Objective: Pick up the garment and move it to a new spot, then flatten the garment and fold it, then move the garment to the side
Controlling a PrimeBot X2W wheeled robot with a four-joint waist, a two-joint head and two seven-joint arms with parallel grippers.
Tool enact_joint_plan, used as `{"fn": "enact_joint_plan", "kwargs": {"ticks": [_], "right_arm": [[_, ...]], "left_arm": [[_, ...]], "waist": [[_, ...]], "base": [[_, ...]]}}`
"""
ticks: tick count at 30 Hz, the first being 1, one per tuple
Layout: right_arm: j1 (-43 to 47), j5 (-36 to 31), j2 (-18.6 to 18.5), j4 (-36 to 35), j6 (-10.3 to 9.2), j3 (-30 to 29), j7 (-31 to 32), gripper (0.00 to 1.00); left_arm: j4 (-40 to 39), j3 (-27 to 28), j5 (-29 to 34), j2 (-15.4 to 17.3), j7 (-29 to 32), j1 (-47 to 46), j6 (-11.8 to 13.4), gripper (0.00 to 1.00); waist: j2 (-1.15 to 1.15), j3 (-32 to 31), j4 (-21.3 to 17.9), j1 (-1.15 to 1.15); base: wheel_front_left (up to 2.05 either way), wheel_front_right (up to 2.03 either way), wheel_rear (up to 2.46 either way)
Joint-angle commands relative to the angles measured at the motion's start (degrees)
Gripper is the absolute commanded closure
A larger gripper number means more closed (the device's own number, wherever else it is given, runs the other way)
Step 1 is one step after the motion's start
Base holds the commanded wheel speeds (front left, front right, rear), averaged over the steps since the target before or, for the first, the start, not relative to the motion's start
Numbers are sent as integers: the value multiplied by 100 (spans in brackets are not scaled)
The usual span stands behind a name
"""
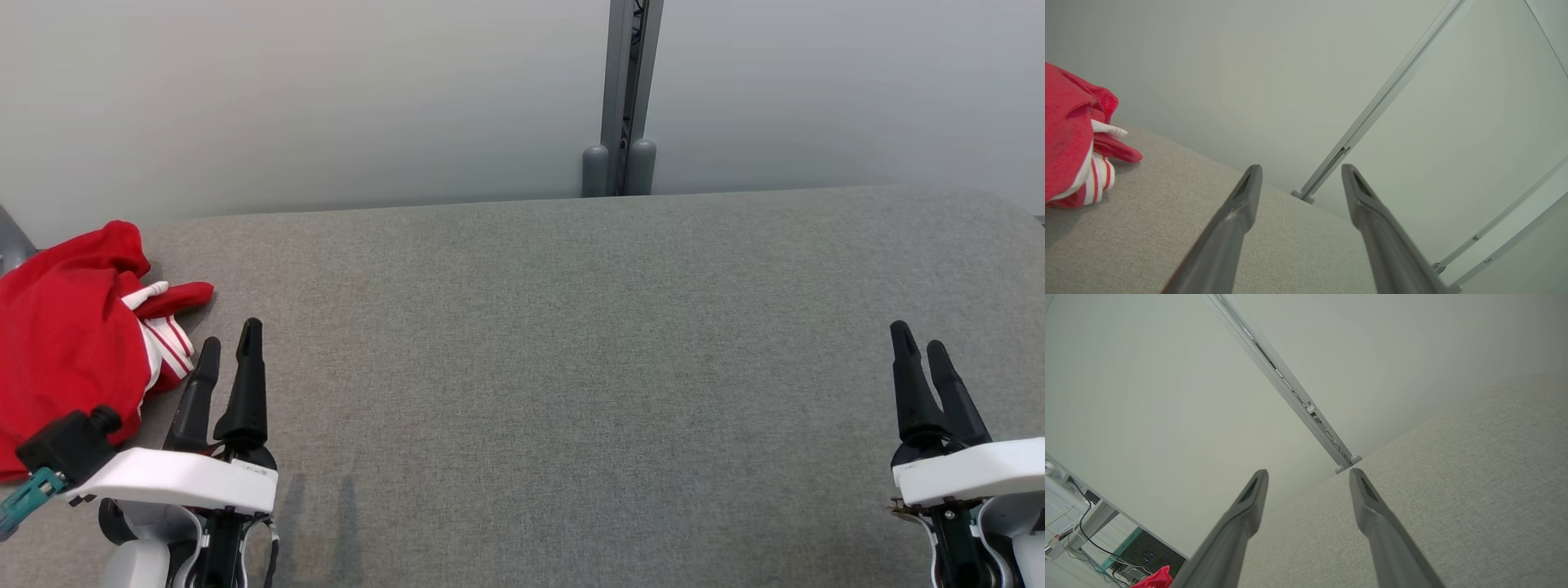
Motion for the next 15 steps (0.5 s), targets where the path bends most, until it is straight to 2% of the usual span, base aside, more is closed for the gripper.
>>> {"fn": "enact_joint_plan", "kwargs": {"ticks": [1,15], "right_arm": [[-153,-251,-78,-54,7,25,-79,0],[-168,-1402,-130,214,8,93,-327,0]], "left_arm": [[-94,-38,256,101,-62,-75,41,0],[128,-236,1246,256,-310,8,117,0]], "waist": [[0,-7,-1,0],[0,-54,-5,0]], "base": [[0,0,0],[0,0,0]]}}
